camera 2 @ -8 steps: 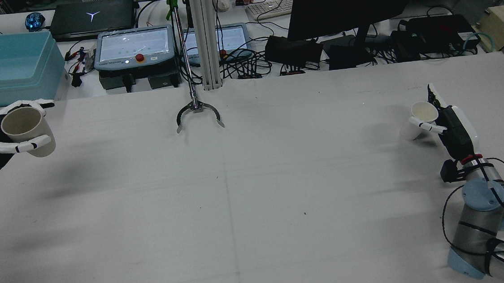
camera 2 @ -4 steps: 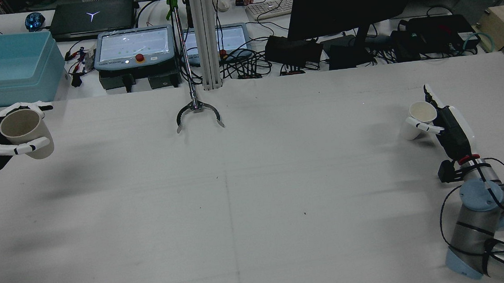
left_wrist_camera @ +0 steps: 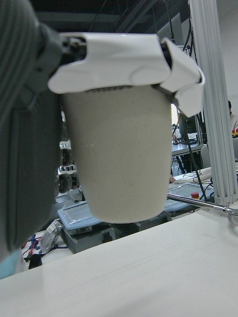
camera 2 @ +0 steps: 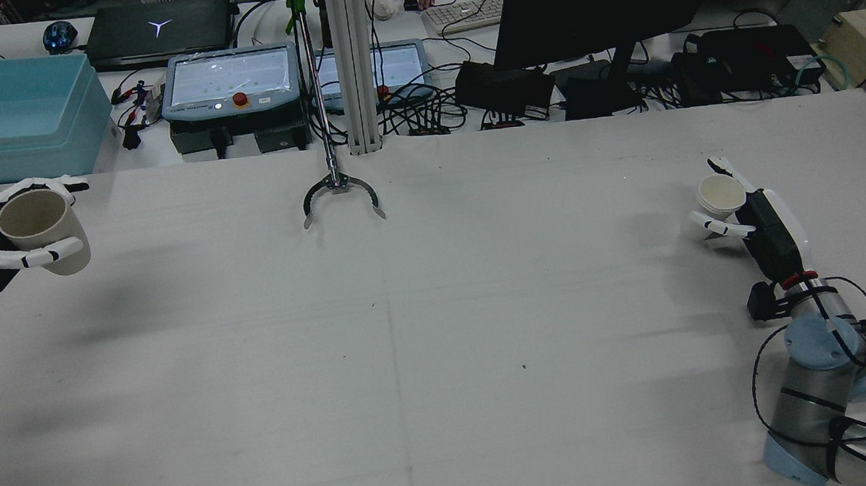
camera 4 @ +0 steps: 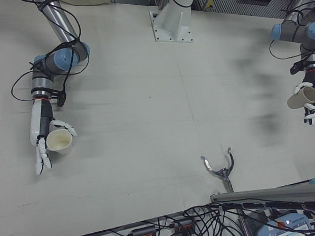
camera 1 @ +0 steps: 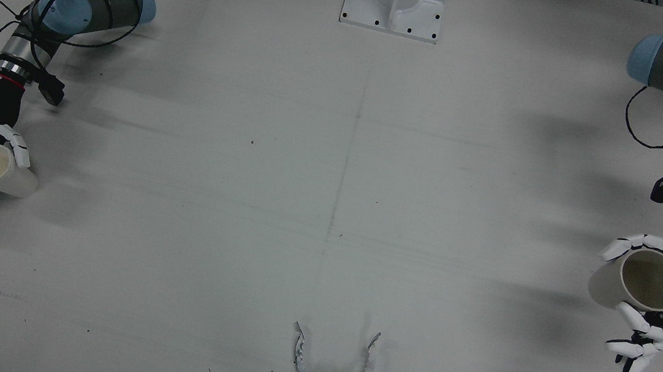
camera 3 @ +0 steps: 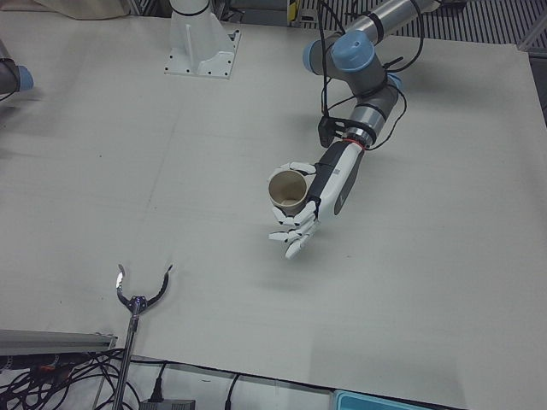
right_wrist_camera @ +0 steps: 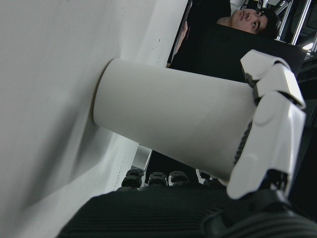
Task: Pour water
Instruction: 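Close the right hand around the cup and lift it, then bring both held cups toward the table center, right cup above left, then tilt the right hand's cup over the left hand's cup to pour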
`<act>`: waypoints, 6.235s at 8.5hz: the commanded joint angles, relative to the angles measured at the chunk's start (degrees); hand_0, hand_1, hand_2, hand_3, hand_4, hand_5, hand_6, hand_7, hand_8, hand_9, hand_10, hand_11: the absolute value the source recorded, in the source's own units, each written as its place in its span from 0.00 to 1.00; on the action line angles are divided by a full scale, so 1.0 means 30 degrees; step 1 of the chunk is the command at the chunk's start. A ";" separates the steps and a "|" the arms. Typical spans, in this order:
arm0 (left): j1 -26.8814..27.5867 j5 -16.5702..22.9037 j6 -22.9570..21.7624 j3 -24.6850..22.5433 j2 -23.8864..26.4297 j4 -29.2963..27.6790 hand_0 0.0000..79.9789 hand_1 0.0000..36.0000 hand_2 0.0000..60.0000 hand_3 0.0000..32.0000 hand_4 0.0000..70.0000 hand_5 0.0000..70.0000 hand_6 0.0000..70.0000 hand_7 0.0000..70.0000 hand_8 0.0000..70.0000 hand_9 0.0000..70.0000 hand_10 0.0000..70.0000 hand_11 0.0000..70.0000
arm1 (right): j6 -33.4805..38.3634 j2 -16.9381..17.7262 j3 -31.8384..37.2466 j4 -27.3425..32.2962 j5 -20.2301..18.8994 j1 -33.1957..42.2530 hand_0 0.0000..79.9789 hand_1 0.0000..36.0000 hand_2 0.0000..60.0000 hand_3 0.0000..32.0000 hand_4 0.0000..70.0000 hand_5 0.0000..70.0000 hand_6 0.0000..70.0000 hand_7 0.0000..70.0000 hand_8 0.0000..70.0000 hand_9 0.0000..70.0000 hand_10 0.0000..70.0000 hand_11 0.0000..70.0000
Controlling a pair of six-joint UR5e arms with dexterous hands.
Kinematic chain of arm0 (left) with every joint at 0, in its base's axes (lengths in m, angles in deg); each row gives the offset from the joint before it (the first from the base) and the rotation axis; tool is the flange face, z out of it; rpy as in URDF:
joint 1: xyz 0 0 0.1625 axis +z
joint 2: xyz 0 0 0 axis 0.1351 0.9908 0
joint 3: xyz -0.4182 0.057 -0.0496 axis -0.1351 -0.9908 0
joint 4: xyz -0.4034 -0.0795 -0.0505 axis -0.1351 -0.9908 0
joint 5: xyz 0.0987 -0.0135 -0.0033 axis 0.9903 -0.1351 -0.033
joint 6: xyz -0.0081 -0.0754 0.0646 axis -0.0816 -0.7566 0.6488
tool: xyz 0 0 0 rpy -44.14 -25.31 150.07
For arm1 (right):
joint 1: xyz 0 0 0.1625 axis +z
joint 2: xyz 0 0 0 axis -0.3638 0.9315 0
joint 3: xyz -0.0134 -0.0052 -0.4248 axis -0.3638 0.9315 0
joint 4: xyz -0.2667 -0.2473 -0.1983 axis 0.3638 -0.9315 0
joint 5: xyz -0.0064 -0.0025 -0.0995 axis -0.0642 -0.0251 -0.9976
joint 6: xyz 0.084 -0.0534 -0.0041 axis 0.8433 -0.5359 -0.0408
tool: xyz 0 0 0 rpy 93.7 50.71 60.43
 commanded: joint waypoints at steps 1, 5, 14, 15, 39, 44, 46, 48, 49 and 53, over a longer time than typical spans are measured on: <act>0.0000 0.0000 0.0000 0.0029 -0.0022 -0.0007 0.66 1.00 1.00 0.00 0.35 1.00 0.19 0.42 0.07 0.14 0.08 0.16 | -0.0020 -0.0007 0.0000 0.0000 0.0029 -0.0210 0.61 0.56 0.44 0.00 0.18 0.29 0.03 0.07 0.02 0.06 0.05 0.10; 0.0000 0.0000 0.0000 0.0000 -0.0022 -0.0007 0.66 1.00 1.00 0.00 0.35 1.00 0.19 0.42 0.07 0.15 0.08 0.16 | -0.0020 -0.0007 -0.0029 0.0000 0.0059 -0.0240 0.61 0.58 0.67 0.00 0.34 1.00 0.12 0.22 0.08 0.16 0.10 0.16; 0.0931 0.0850 0.0058 -0.0791 0.0416 0.0488 0.67 1.00 1.00 0.00 0.38 1.00 0.21 0.44 0.07 0.15 0.08 0.16 | -0.0633 0.0022 -0.5852 -0.2164 -0.0262 0.1751 0.63 0.71 0.77 0.00 0.24 1.00 0.15 0.27 0.07 0.14 0.06 0.12; 0.1750 0.0850 0.0058 -0.0763 0.1984 0.1390 0.67 1.00 1.00 0.00 0.38 1.00 0.21 0.45 0.08 0.16 0.08 0.16 | -0.0954 -0.0007 -0.6816 -0.2516 -0.0467 0.1985 0.64 0.73 0.77 0.00 0.24 1.00 0.15 0.28 0.07 0.14 0.06 0.11; 0.7061 0.0996 0.3281 0.1552 1.2810 0.5413 0.66 1.00 1.00 0.00 0.39 1.00 0.22 0.44 0.09 0.17 0.09 0.17 | -2.1538 -0.5487 -1.7511 -0.5596 -0.0410 -0.1818 0.70 0.85 0.74 0.00 0.18 1.00 0.20 0.36 0.04 0.10 0.05 0.10; 0.7090 0.1025 0.3252 0.1347 1.2810 0.5472 0.66 1.00 1.00 0.00 0.39 1.00 0.21 0.44 0.09 0.17 0.09 0.17 | -2.5215 -0.4318 -2.1064 -0.8847 -0.1025 -0.2027 0.66 0.78 0.75 0.00 0.14 1.00 0.18 0.29 0.04 0.09 0.06 0.11; 0.7061 0.1025 0.3281 0.1347 1.2810 0.5501 0.66 1.00 1.00 0.00 0.39 1.00 0.21 0.44 0.09 0.17 0.09 0.16 | -2.5245 -0.4168 -2.0977 -0.8964 -0.1869 -0.1737 0.65 0.75 0.71 0.00 0.14 1.00 0.17 0.27 0.04 0.09 0.06 0.11; 0.7061 0.1025 0.3310 0.1434 1.2839 0.5501 0.66 1.00 1.00 0.00 0.39 1.00 0.21 0.44 0.09 0.17 0.09 0.16 | -2.5274 -0.4167 -2.1034 -0.9724 -0.2399 -0.0801 0.65 0.74 0.71 0.00 0.15 1.00 0.17 0.28 0.04 0.09 0.06 0.11; 0.7061 0.1025 0.3310 0.1464 1.2839 0.5501 0.67 1.00 1.00 0.00 0.39 1.00 0.22 0.44 0.09 0.17 0.09 0.17 | -2.5274 -0.4196 -2.0977 -0.9756 -0.3040 -0.0390 0.65 0.73 0.70 0.00 0.15 1.00 0.17 0.27 0.05 0.10 0.06 0.11; 0.7032 0.1025 0.3310 0.1523 1.2839 0.5501 0.67 1.00 1.00 0.00 0.39 1.00 0.22 0.45 0.09 0.18 0.09 0.17 | -2.5274 -0.4197 -2.1005 -0.9961 -0.3896 0.0082 0.65 0.70 0.64 0.00 0.14 1.00 0.16 0.26 0.05 0.10 0.06 0.11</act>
